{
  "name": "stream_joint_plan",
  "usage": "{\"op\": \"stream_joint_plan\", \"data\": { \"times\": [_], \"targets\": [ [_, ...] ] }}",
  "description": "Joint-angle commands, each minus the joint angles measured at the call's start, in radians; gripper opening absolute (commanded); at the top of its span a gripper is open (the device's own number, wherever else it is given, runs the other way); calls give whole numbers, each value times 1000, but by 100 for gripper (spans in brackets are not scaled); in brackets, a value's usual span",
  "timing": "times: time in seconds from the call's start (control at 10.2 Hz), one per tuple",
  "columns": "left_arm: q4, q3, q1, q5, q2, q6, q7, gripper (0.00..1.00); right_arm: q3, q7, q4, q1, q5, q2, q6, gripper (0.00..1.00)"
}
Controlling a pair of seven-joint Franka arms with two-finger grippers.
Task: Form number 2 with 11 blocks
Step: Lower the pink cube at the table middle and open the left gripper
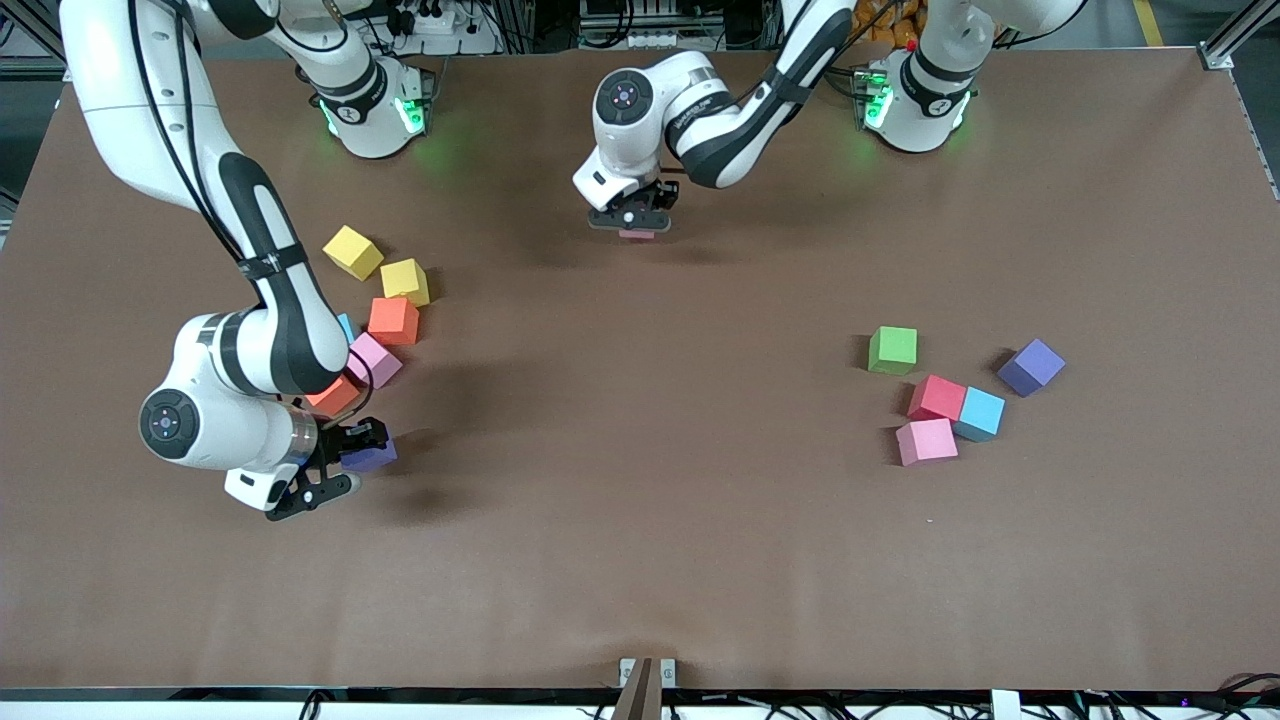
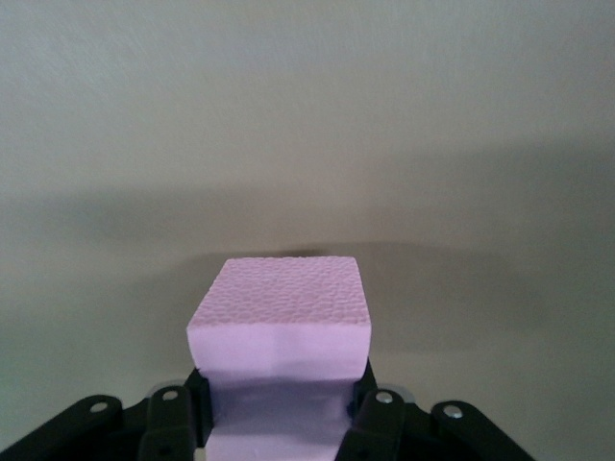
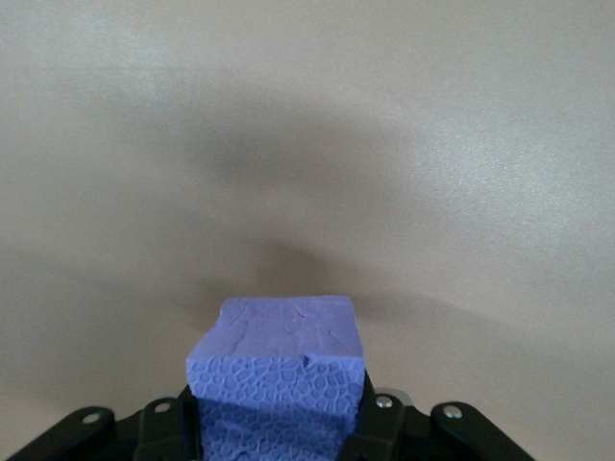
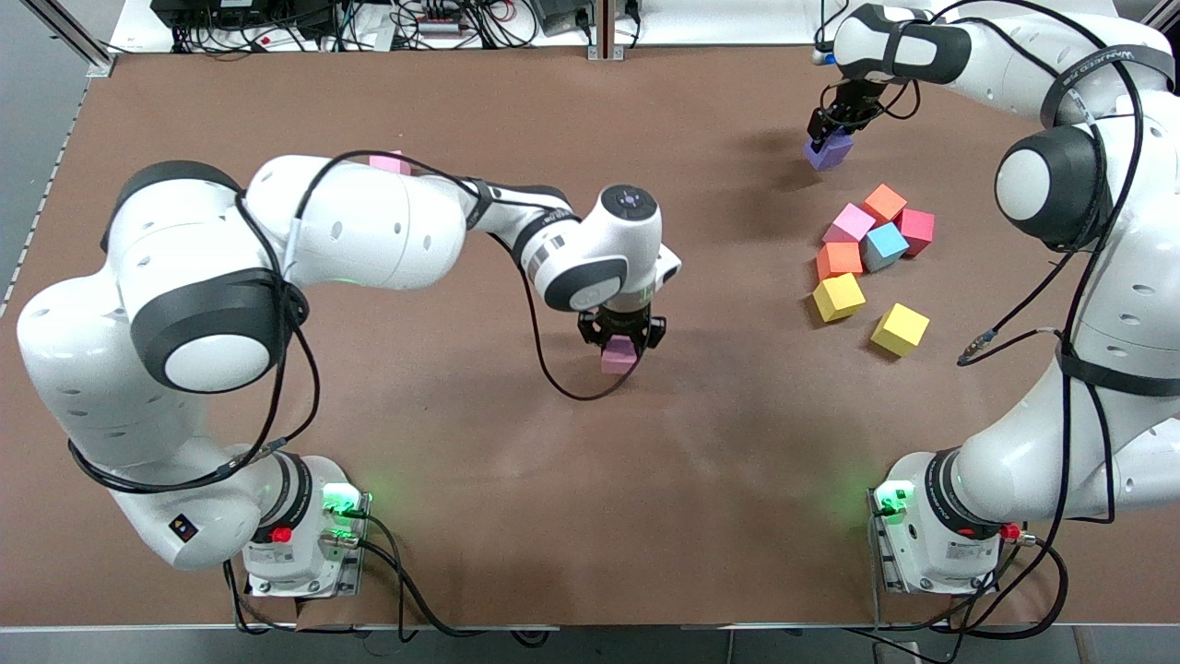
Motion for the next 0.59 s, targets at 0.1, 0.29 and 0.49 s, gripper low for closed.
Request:
{"op": "stream_joint_plan", "data": {
  "times": [0.1,0.29,0.49],
  "targets": [
    [-1,-2,-20,14,48,33,-107,0,7,12,-11,-5,6,-14,-16,0],
    [-1,-2,-23,-2,64,33,-126,0,7,14,-11,-5,6,-14,-17,0],
    [1,-10,-34,-21,68,33,-126,0,7,14,-11,-5,7,-12,-17,0]
  ]
}}
